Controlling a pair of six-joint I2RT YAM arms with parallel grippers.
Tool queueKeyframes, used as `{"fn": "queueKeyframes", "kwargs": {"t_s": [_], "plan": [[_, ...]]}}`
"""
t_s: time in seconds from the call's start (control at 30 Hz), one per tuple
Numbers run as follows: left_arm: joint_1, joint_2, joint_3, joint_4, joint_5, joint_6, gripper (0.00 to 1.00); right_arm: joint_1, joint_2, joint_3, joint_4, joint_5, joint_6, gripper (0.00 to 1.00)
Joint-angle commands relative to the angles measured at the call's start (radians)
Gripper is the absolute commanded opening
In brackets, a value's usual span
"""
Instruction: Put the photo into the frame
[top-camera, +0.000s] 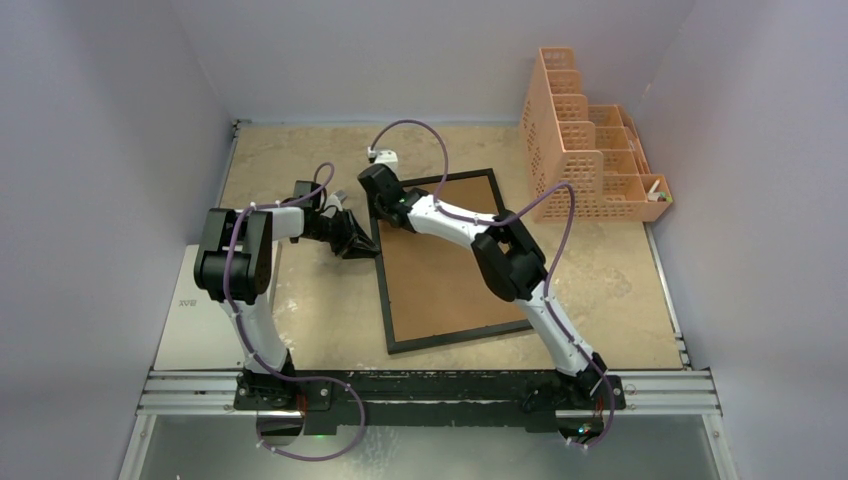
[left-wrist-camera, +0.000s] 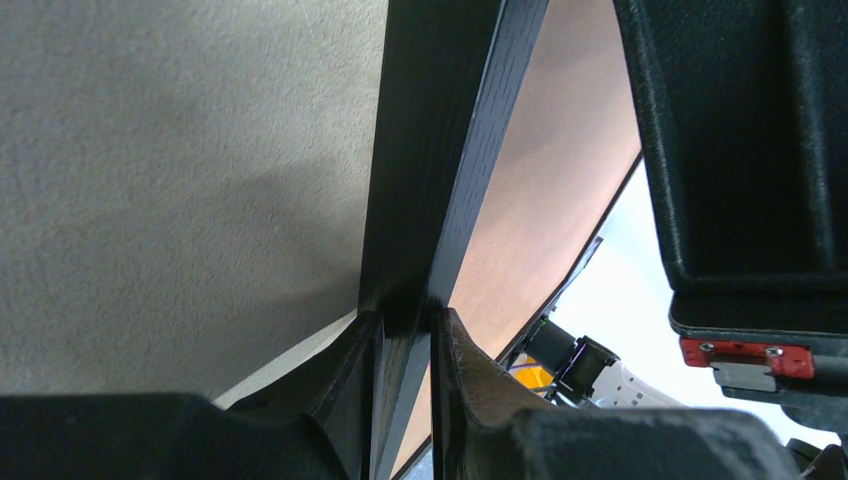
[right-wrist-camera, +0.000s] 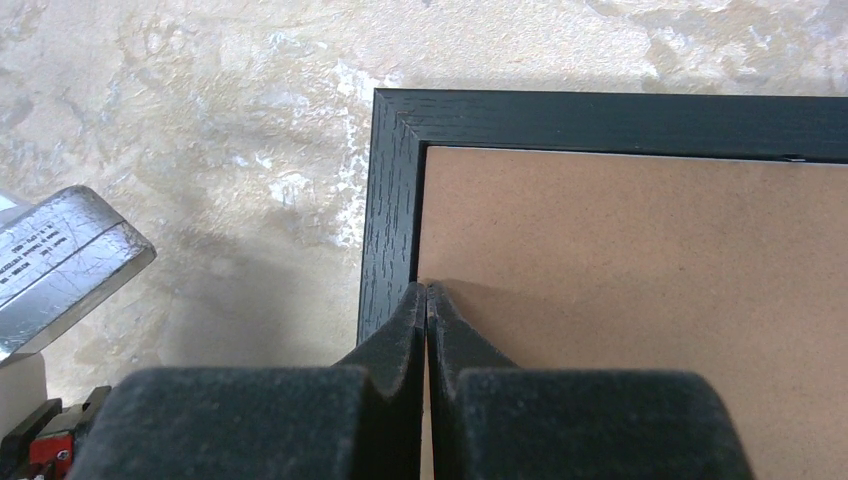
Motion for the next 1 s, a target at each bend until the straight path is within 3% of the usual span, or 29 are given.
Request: {"fn": "queueKeyframes", "kwargs": {"t_s": [0.0,0.23,0.43,0.7,0.87,0.97], "plan": [[-0.024,0.081,-0.067,-0.094,-0.267,0.060,0.17,-0.014,0.218,-0.147,-0.513,0.131,-0.028,0.00],[-0.024,0.080,-0.066,-0.096,-0.276,0.060,0.17,0.004,0.108,-0.213,-0.402,0.352,-0.125,0.00],[-0.024,0.077,-0.066,-0.101,-0.285,0.064,0.17,0.035,0.136,-0.147,-0.389,0.413,-0.221,0.00],[-0.024,0.070,-0.052,-0.105,-0.259,0.068,0.19,0.016,-0.042,-0.131,-0.320,0.107,-0.148,0.00],[-0.024,0.043,-0.033,-0.098,-0.216,0.091,0.32,-0.022,-0.216,-0.085,-0.329,0.061,-0.067,0.00],[-0.024,0.006,-0.022,-0.097,-0.230,0.102,0.41,-0.033,-0.344,-0.148,-0.309,0.080,-0.037,0.09]]}}
